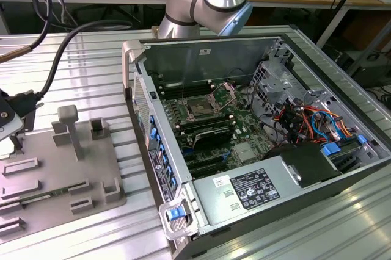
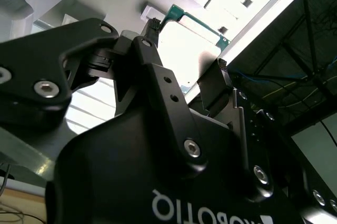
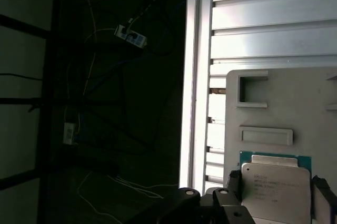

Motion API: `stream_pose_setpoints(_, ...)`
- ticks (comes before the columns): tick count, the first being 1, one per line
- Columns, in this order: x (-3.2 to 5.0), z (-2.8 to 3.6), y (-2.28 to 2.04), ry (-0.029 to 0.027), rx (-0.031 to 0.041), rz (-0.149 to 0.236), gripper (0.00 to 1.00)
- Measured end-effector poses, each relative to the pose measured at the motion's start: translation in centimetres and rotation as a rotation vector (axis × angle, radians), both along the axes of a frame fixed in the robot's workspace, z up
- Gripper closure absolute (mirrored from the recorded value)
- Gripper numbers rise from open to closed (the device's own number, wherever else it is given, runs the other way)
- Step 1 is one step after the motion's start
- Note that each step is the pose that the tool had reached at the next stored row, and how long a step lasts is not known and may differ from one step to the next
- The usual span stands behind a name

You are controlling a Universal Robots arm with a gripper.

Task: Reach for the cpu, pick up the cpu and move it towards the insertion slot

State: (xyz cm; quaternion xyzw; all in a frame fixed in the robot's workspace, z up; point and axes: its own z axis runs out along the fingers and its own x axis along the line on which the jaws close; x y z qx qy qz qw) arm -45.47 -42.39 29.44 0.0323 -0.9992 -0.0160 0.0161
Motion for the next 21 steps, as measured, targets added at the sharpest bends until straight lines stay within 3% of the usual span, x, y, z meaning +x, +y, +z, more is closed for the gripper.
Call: stream_pose_setpoints(21, 0.02, 1.00, 0.00, 0.0009, 0.0000, 0.000, 0.45)
